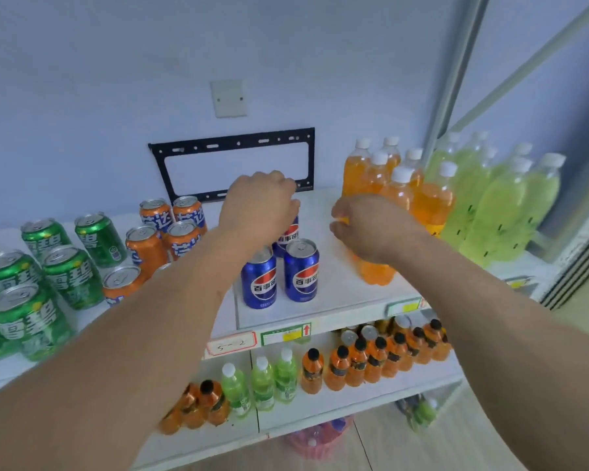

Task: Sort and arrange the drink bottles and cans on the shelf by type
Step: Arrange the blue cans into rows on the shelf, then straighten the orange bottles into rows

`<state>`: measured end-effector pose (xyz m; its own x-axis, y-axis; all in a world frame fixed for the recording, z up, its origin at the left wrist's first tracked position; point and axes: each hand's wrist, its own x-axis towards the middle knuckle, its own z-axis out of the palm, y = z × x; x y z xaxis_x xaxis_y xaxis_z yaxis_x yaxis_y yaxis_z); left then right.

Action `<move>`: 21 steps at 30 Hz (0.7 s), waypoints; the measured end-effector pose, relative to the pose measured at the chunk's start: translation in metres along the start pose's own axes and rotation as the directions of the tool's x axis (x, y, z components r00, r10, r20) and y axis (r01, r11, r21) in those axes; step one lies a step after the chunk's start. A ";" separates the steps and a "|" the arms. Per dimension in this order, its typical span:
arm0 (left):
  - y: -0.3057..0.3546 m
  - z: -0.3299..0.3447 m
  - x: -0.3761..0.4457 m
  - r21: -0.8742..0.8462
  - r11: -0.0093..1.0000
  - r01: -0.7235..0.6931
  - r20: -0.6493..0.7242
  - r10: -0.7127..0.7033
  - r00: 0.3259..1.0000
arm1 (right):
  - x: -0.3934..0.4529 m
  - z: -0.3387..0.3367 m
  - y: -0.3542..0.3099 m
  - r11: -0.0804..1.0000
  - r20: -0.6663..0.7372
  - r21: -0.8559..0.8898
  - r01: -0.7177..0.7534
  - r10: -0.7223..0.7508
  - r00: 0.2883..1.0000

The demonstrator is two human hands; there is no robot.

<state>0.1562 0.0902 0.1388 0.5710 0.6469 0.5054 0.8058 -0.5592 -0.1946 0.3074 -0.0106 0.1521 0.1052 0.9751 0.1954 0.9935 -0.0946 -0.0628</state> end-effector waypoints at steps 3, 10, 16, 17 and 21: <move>0.015 -0.015 0.039 -0.001 0.999 -0.054 -0.077 0.054 0.996 | 0.015 -0.046 0.030 0.996 -0.115 -0.074 0.044 -0.052 0.992; 0.068 0.004 0.147 -0.571 0.782 0.249 0.092 -0.240 0.966 | 0.099 -0.103 0.162 0.958 -0.322 0.281 -0.048 0.141 0.936; 0.094 0.053 0.209 -0.702 0.479 0.527 0.406 -0.337 0.849 | 0.185 -0.033 0.220 0.860 0.018 0.497 -0.115 0.122 0.992; 0.097 0.059 0.213 -0.698 0.452 0.555 0.442 -0.338 0.831 | 0.195 -0.023 0.224 0.837 0.074 0.529 -0.139 0.118 0.990; 0.101 0.079 0.222 -0.672 0.409 0.617 0.525 -0.325 0.787 | 0.223 -0.003 0.236 0.746 0.164 0.640 -0.185 0.102 0.981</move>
<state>0.3773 0.2184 0.1651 0.2700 0.9627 0.0194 0.5770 -0.1779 0.7971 0.5655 0.1842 0.1835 0.1975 0.9800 0.0247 0.6946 -0.1221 -0.7090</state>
